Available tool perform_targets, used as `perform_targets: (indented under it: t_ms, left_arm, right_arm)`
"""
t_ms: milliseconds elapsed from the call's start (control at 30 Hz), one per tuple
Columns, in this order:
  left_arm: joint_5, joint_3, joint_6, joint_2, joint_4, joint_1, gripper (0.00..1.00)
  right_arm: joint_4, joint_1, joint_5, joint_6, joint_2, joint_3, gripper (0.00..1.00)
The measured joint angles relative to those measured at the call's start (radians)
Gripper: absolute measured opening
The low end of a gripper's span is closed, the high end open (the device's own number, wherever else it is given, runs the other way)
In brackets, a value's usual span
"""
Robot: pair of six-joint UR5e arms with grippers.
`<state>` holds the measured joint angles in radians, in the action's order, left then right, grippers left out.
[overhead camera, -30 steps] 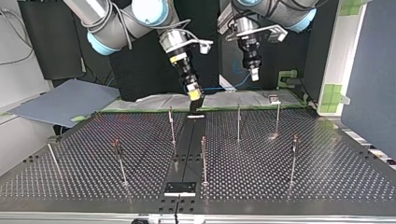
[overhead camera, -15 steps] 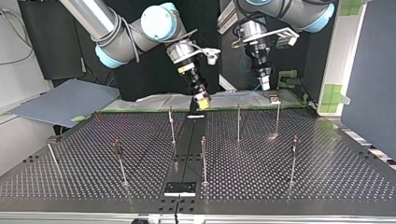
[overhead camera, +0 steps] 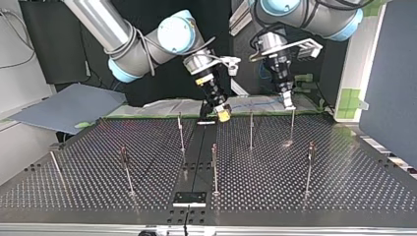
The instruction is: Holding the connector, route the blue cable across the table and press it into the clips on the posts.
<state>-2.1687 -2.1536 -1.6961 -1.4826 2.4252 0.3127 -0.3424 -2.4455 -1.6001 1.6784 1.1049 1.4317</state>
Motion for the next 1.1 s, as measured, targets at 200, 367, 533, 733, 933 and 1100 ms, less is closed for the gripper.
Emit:
perform_targets:
  t_ms: [200, 367, 533, 733, 933, 1100]
  left_arm:
    - [0.038, 0.006, 0.005, 0.006, 0.015, -0.046, 0.0]
    - [0.079, 0.01, 0.004, 0.008, 0.011, -0.089, 0.0]
    - [0.109, 0.02, 0.001, 0.007, 0.008, -0.13, 0.0]
    - [0.116, 0.049, -0.003, 0.007, 0.015, -0.167, 0.0]
    - [0.129, 0.088, -0.004, -0.001, 0.03, -0.189, 0.0]
    - [0.136, 0.115, -0.005, -0.013, 0.034, -0.207, 0.0]
  right_arm:
    - [0.019, -0.013, 0.001, 0.007, -0.02, -0.05, 0.0]
    - [0.035, -0.014, 0.002, 0.02, -0.025, -0.094, 0.0]
    - [0.058, -0.014, 0.013, 0.023, -0.041, -0.129, 0.0]
    - [0.087, -0.016, 0.029, 0.028, -0.069, -0.181, 0.0]
    - [0.098, -0.016, 0.037, 0.03, -0.083, -0.233, 0.0]
    - [0.117, -0.016, 0.049, 0.031, -0.108, -0.274, 0.0]
